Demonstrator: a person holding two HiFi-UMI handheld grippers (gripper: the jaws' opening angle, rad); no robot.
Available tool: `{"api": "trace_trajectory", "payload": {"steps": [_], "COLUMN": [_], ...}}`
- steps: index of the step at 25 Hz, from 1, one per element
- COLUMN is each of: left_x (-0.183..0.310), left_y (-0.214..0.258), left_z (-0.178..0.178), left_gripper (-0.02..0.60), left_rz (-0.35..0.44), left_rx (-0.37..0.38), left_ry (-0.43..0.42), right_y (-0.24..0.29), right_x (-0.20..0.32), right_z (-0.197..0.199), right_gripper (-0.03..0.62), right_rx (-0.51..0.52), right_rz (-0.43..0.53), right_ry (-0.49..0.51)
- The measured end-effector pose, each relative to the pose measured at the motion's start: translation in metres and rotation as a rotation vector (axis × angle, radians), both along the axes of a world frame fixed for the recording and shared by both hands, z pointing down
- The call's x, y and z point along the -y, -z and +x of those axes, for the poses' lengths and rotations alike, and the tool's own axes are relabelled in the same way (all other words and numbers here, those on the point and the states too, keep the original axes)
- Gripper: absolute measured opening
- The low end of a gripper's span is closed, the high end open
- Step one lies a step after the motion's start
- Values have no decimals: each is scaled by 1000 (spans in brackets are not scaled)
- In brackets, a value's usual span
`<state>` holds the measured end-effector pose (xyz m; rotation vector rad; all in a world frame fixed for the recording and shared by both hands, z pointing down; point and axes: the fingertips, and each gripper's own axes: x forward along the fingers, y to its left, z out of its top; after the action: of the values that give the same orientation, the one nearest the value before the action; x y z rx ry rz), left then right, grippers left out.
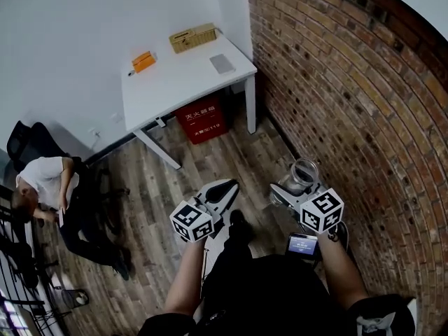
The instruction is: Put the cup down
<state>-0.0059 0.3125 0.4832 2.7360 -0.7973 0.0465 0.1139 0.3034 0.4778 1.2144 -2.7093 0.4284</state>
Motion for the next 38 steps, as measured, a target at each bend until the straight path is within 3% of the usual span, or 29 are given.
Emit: {"api": "trace_trajectory", "payload": {"steps": [7,12,27,38], "left_x": [121,181,270,363], "left_y": [9,9,-9,-22], "left_z": [-35,-60,-91,-91], "left_gripper": [41,41,34,34], "left_rz": [3,3,-41,-58], "left_rx": [4,3,-5,21], "left_ry": [-34,-55,-93,-27], "right_y": [17,20,5,-9], "right_x": [121,184,285,391], "right_z": [-32,-62,-84,-89], "right_gripper": [334,334,334,334], "right_rx": [-22,-27,-5,22], "right_rz": [7,7,-44,-50], "right_ry": [-32,-38,-87,-15]}}
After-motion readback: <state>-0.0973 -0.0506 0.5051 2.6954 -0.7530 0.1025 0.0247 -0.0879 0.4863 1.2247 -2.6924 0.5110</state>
